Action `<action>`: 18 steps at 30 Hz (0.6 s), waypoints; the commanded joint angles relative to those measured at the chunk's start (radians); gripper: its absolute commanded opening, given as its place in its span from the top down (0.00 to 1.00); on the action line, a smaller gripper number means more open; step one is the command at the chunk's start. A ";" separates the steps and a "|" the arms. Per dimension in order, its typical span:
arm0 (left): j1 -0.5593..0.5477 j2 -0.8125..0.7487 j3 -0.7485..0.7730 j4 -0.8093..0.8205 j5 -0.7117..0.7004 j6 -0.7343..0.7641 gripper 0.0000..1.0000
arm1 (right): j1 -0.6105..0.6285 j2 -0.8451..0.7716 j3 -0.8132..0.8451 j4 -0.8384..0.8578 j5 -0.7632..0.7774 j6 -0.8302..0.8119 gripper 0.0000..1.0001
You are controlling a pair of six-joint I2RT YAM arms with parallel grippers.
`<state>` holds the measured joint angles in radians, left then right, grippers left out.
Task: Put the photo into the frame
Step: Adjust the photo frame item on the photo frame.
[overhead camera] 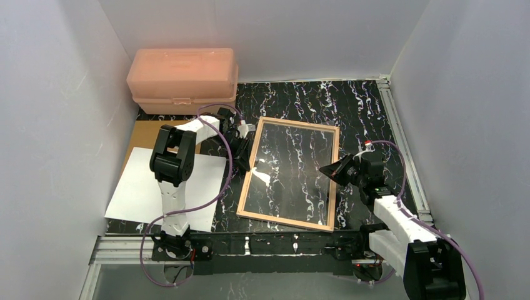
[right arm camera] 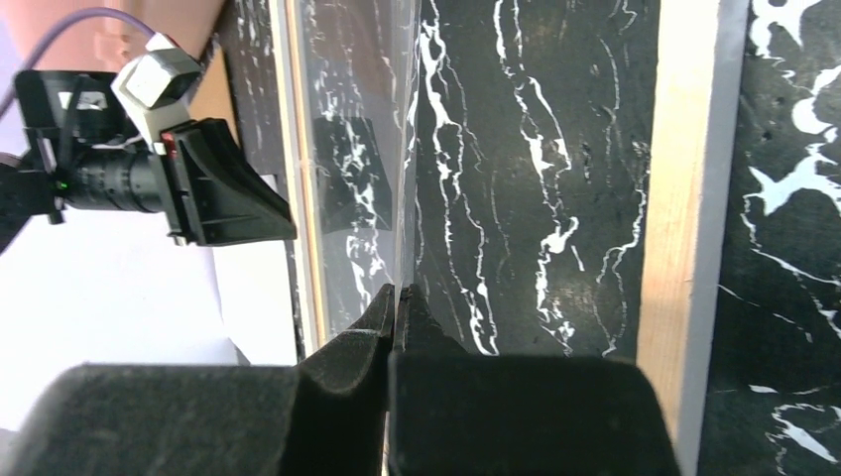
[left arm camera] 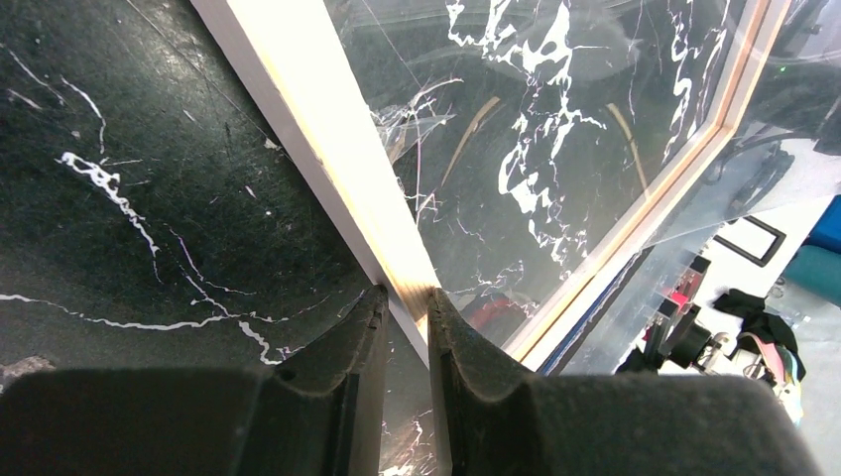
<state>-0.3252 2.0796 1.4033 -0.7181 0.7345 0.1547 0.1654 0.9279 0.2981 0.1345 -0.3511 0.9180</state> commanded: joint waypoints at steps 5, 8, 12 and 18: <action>-0.035 0.013 -0.059 0.002 -0.043 0.037 1.00 | 0.017 -0.019 0.002 0.214 -0.118 0.173 0.99; -0.035 0.011 -0.058 0.003 -0.045 0.038 1.00 | 0.016 -0.022 0.004 0.290 -0.148 0.204 0.99; -0.035 0.010 -0.055 0.002 -0.046 0.034 1.00 | 0.016 -0.026 0.008 0.308 -0.170 0.201 0.99; -0.035 0.006 -0.057 0.002 -0.049 0.034 1.00 | 0.016 -0.024 -0.018 0.292 -0.173 0.181 0.99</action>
<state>-0.3225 2.0731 1.3937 -0.7109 0.7391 0.1520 0.1638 0.9020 0.2970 0.3698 -0.4526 1.0859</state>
